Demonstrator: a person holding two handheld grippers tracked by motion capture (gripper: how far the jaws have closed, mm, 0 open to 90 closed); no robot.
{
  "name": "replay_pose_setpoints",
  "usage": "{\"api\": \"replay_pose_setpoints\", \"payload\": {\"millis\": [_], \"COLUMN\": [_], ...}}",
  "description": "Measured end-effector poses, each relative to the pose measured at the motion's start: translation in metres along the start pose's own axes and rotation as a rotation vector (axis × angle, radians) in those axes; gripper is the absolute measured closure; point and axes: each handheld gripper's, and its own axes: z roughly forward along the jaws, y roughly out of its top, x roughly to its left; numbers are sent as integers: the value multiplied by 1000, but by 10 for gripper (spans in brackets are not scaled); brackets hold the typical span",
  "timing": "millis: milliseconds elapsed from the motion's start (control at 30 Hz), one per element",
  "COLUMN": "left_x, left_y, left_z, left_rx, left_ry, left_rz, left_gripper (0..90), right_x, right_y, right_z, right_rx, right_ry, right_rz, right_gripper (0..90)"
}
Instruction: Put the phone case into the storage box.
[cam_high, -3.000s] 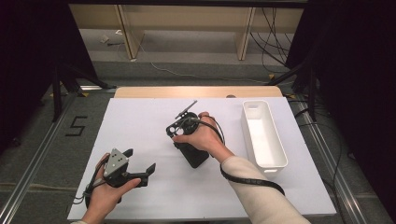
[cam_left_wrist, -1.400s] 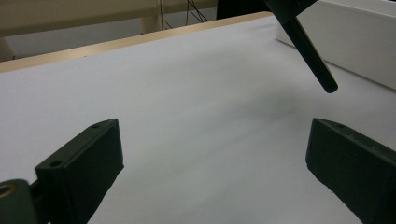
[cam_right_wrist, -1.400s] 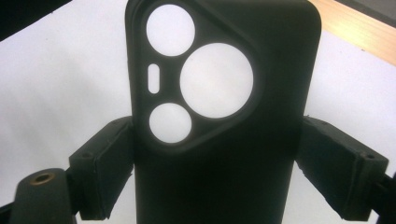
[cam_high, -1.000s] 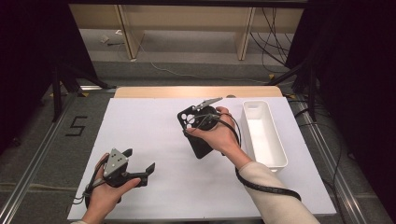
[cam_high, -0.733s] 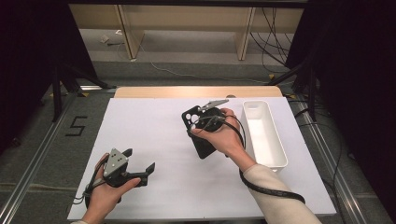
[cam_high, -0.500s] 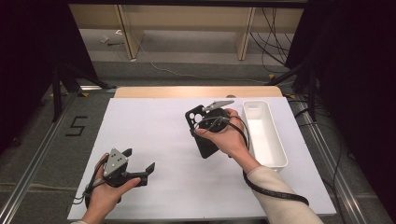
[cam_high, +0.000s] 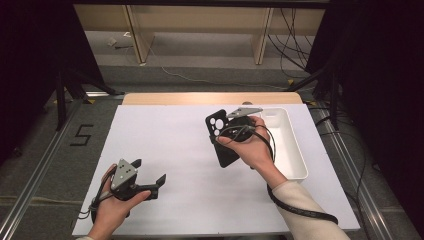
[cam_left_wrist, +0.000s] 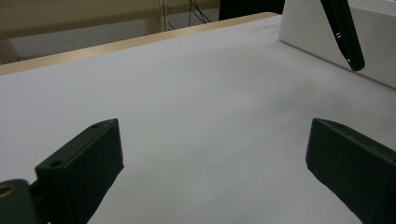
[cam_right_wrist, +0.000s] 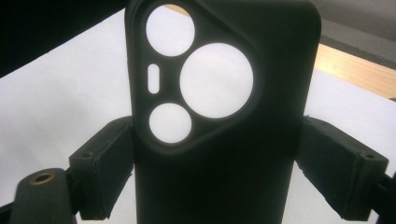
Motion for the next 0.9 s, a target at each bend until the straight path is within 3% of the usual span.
{"api": "replay_pose_setpoints", "payload": {"millis": [533,900], "left_x": [2,2], "left_y": [0,0], "left_z": [0,-1], "left_rx": [-4,-5], "left_ry": [7,9], "left_rz": [1,1], "left_gripper": [36,36], "right_x": [-12,-23], "right_y": [-14,-19], "right_z": [-16,-26], "right_rx": [-88,-113], "right_ry": [-13,-36], "right_rz": [33,39], "right_gripper": [158,158]}}
